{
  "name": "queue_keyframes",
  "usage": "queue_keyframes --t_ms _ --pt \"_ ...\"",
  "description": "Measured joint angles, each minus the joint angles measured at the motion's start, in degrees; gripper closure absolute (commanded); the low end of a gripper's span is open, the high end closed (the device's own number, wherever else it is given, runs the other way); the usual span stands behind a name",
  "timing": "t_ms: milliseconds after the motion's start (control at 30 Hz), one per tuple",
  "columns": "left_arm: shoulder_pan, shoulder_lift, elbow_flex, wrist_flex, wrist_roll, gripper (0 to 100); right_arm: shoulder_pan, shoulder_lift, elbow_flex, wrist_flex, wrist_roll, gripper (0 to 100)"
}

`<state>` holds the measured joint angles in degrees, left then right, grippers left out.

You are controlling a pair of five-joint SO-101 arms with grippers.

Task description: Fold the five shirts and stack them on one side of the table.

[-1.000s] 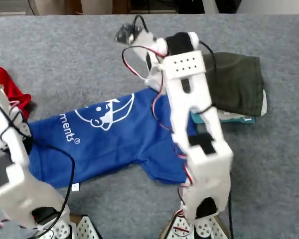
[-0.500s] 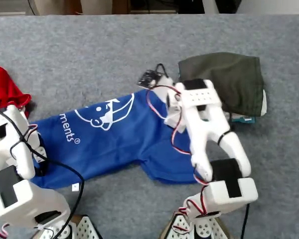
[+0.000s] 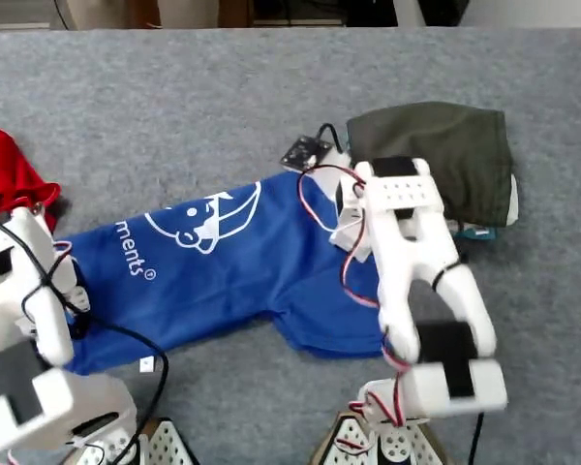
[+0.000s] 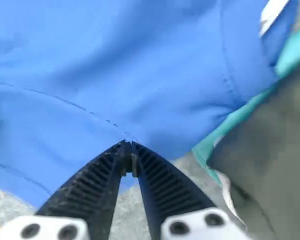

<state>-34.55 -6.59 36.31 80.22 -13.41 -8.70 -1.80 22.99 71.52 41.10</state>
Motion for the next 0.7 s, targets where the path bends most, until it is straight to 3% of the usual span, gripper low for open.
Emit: queue_keyframes --t_ms 200,433,700 --pt "-3.8 -13.9 4.6 0.8 -5.4 98 0.1 -16.4 0.1 7.2 0.4 99.4" --pt "-5.3 -23.9 12.1 4.6 -11.4 98 -6.6 -33.9 12.5 17.6 10.8 99.1" --pt "-5.5 -25.1 12.9 4.7 -11.8 98 -16.1 -46.7 36.0 17.1 15.3 82.3"
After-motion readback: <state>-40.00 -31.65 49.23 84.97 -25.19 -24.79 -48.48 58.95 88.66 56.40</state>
